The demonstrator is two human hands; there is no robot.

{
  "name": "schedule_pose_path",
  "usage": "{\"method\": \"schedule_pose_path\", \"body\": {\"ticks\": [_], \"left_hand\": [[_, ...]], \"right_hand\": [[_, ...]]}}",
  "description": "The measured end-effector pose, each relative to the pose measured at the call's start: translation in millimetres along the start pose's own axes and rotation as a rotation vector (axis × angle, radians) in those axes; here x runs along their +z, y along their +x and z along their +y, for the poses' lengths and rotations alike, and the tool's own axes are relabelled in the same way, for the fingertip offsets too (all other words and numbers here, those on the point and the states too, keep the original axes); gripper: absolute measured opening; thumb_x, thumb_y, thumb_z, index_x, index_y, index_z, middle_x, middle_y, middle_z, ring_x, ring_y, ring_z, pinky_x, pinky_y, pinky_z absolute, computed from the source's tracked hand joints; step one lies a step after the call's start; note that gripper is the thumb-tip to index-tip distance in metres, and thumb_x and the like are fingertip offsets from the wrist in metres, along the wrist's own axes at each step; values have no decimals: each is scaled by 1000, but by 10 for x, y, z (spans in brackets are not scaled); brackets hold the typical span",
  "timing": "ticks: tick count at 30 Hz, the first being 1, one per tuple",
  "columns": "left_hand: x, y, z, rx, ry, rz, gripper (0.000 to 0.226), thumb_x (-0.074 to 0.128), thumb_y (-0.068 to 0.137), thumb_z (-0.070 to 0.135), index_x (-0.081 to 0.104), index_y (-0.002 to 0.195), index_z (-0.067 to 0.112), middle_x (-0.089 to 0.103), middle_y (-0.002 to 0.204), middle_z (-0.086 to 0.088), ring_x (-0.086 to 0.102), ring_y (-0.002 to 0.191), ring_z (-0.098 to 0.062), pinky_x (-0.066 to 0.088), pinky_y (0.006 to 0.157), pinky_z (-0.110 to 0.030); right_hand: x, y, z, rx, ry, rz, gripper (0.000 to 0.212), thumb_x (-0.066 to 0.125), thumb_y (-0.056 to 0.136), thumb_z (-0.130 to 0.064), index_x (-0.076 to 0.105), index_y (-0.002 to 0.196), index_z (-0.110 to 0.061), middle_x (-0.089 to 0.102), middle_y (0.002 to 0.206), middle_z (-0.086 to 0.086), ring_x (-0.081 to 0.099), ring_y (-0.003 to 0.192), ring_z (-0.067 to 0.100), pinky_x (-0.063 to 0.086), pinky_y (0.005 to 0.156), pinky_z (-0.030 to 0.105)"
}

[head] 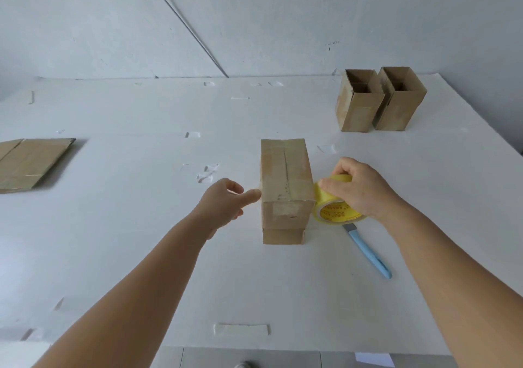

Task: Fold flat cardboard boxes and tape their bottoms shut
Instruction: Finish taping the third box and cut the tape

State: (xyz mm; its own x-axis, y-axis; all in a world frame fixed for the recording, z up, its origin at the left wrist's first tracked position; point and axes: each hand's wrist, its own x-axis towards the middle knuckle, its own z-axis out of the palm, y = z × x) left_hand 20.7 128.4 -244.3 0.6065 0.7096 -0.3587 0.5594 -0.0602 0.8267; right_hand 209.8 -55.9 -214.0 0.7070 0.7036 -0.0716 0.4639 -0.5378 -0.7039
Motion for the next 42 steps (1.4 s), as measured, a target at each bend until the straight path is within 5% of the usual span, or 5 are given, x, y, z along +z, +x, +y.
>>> {"method": "schedule_pose_path", "body": {"ticks": [6, 12, 18, 25, 42], "left_hand": [[129, -233, 93, 196, -51, 333, 9, 57, 90, 18, 66, 90, 20, 66, 81, 7, 59, 74, -11, 42, 58, -20], [507, -648, -23, 383, -149, -49, 39, 39, 101, 27, 34, 136, 43, 50, 121, 37, 43, 111, 20, 31, 95, -4], [432, -557, -136, 388, -47, -148, 53, 38, 100, 37, 24, 150, 28, 39, 148, 14, 37, 134, 0, 28, 112, -21], [102, -202, 20, 515, -60, -72, 32, 71, 83, 18, 65, 105, 41, 56, 107, 1, 66, 97, -24, 50, 96, -45], [447, 156, 804, 1001, 990, -272, 70, 56, 82, 63, 40, 141, 29, 52, 130, 7, 31, 135, -14, 14, 111, -30]], "right_hand": [[18, 1, -48, 6, -25, 11, 28, 66, 76, -48, 52, 77, -24, 57, 79, -4, 56, 83, 22, 40, 68, 32], [62, -10, -28, 25, -9, 17, 31, 65, 74, -50, 50, 76, -24, 56, 78, -4, 55, 84, 24, 38, 66, 31], [48, -19, -21, 25, 0, 22, 30, 64, 73, -50, 49, 74, -24, 55, 77, -5, 54, 85, 24, 37, 65, 31], [63, 6, 21, 9, -1, 17, 31, 64, 74, -51, 49, 75, -24, 55, 78, -4, 54, 85, 23, 37, 63, 31], [-140, 13, 133, -34, 93, -77, 25, 59, 83, -53, 61, 82, -28, 62, 80, -10, 57, 75, 8, 41, 63, 25]]}}
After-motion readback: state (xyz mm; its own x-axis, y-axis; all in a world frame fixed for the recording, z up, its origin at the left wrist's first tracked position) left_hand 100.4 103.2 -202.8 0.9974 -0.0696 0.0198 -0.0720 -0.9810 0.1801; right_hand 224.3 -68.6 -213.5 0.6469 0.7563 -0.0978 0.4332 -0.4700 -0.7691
